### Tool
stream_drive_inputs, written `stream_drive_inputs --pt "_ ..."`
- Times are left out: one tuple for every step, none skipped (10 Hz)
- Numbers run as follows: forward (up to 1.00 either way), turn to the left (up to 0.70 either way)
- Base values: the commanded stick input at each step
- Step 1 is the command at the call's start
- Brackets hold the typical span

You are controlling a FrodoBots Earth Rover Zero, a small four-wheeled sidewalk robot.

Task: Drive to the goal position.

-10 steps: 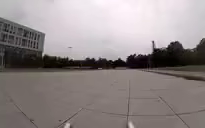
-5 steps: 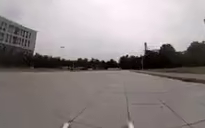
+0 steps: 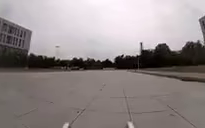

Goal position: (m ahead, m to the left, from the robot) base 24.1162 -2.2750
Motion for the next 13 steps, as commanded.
stream_drive_inputs --pt "0.85 0.00" --pt "0.85 0.00" --pt "0.85 0.00" --pt "0.85 -0.01" --pt "0.85 -0.11" --pt "0.85 -0.21" --pt "0.85 -0.26" --pt "0.85 -0.29" --pt "0.85 -0.31" --pt "0.85 -0.31" --pt "0.85 -0.31" --pt "0.85 -0.30" --pt "0.85 -0.21"
